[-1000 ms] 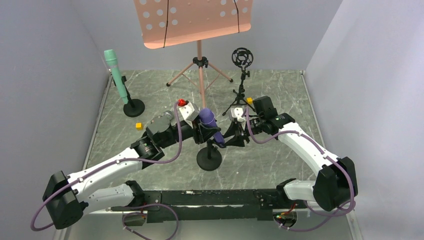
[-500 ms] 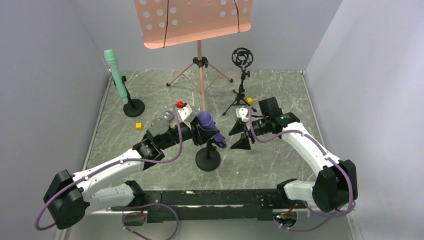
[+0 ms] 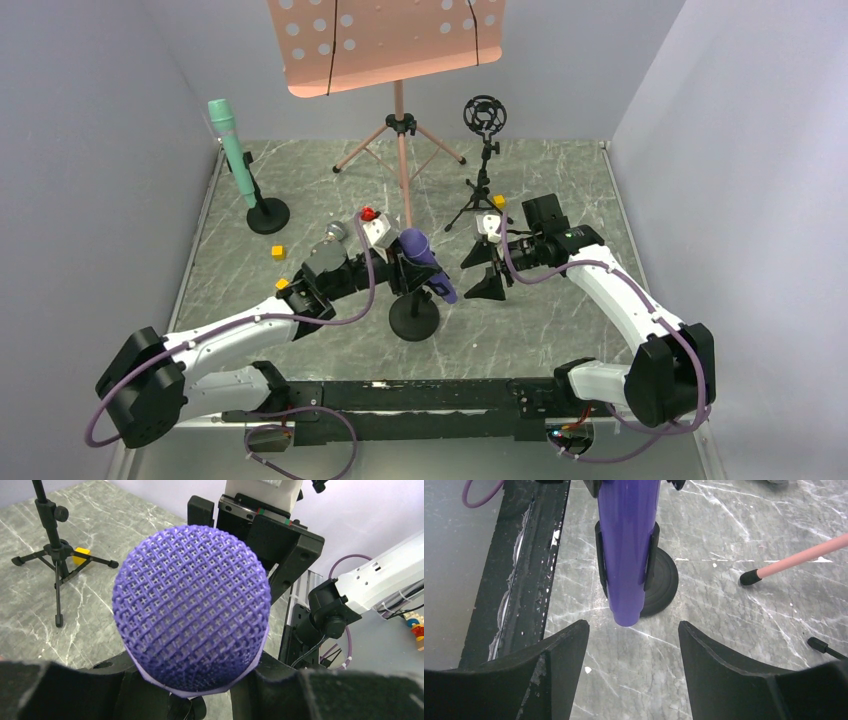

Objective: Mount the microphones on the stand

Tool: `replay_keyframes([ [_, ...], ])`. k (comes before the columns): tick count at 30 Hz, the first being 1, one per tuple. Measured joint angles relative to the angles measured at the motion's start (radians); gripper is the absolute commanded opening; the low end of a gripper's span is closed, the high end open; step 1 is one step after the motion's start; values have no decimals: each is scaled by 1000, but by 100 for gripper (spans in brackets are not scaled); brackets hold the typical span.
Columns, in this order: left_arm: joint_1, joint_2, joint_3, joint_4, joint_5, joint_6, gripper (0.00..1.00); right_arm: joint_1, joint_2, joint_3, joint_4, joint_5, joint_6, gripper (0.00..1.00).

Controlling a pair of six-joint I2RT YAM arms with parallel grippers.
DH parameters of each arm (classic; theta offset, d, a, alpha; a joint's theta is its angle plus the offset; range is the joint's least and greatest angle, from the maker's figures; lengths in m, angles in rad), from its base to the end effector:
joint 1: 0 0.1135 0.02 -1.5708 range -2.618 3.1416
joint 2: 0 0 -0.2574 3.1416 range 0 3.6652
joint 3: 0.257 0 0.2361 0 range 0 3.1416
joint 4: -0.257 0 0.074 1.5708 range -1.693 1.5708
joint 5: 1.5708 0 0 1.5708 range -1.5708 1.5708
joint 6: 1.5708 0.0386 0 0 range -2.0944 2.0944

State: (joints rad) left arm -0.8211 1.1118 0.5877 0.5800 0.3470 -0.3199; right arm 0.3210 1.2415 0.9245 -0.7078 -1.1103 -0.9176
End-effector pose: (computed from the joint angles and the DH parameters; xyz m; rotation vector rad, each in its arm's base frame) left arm 0.1565 -0.1874 0.2881 0.6883 1.4856 -1.1569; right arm 0.1976 0.1022 0.2650 -1.5169 1.4993 1.0728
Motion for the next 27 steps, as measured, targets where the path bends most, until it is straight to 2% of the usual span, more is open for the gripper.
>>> replay_keyframes([
  [16, 0, 67, -77, 119, 41, -28, 0, 0, 0, 0, -2, -24, -7, 78],
  [18, 0, 68, -77, 120, 40, -34, 5, 0, 0, 0, -2, -27, -7, 80],
  [19, 0, 67, -77, 119, 38, -37, 10, 0, 0, 0, -2, -29, -7, 80],
  [20, 0, 65, -77, 115, 36, -38, 18, 0, 0, -2, -1, -31, -7, 81],
  [24, 0, 47, -72, 80, 23, -51, 63, 0, 0, -9, 1, -42, -5, 85],
  [26, 1, 29, -70, 26, 4, -64, 80, 0, -2, -16, 6, -45, 3, 86],
  [27, 3, 24, -71, 7, -6, -69, 85, 0, -3, -20, 9, -47, 9, 87],
])
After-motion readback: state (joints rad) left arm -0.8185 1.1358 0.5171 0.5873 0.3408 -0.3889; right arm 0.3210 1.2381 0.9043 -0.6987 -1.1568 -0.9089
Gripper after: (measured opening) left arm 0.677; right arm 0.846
